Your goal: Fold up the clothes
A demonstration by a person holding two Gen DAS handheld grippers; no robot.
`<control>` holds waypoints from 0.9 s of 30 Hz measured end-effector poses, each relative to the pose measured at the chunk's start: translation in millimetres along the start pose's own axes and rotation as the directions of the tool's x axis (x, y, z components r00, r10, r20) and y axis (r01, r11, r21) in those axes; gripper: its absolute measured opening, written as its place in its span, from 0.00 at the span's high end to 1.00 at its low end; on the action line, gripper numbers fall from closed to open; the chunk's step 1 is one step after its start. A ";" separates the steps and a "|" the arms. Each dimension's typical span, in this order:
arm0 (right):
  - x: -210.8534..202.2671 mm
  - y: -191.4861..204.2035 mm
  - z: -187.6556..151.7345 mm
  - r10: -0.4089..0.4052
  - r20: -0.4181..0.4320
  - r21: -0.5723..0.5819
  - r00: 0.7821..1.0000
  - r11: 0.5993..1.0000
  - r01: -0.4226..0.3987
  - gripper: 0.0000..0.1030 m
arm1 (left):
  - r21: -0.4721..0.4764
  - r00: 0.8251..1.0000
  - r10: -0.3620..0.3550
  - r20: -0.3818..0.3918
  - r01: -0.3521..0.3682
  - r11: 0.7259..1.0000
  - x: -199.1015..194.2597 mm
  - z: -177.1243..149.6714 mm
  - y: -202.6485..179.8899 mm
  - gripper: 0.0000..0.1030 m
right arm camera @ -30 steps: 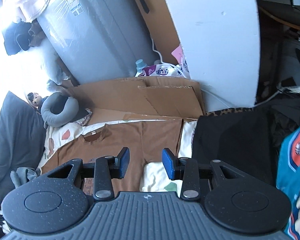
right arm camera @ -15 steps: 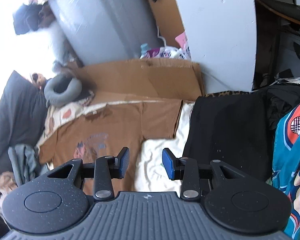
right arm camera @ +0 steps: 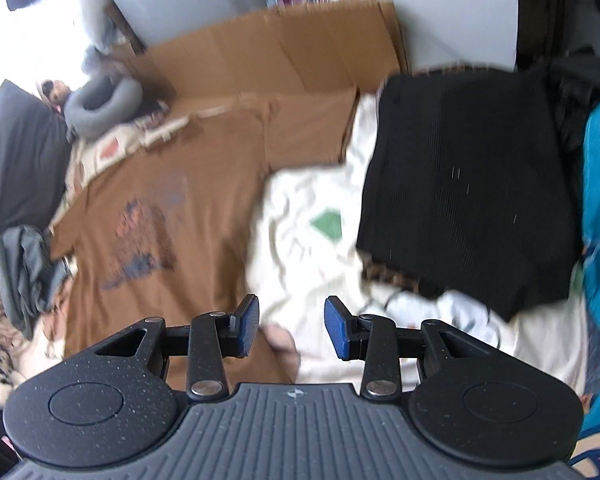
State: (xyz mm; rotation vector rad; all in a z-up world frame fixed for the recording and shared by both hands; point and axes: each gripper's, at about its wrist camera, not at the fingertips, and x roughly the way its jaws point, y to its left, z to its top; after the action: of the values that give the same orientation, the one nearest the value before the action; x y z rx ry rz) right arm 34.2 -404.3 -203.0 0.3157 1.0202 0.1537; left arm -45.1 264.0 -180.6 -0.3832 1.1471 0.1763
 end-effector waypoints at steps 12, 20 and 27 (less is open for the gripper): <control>66.1 1.6 -50.2 -0.018 -0.091 -0.014 0.996 1.000 0.016 0.59 | 0.012 0.999 -0.011 -0.040 0.011 1.000 65.2 -37.4 -3.7 0.58; 99.6 5.0 -68.2 -0.032 -0.123 -0.021 0.992 0.999 0.030 0.60 | -0.005 0.996 0.004 -0.091 -0.005 1.000 104.6 -64.9 6.1 0.65; 121.0 3.6 -68.4 -0.064 -0.127 0.003 0.990 0.998 0.065 0.60 | -0.042 0.992 0.007 -0.128 -0.012 0.999 128.5 -83.4 13.7 0.65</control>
State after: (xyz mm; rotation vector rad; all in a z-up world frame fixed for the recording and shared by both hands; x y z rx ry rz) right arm 38.4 -355.3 -333.1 0.2820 1.1562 0.1127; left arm -68.5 237.2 -330.1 -0.4322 1.2733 0.1868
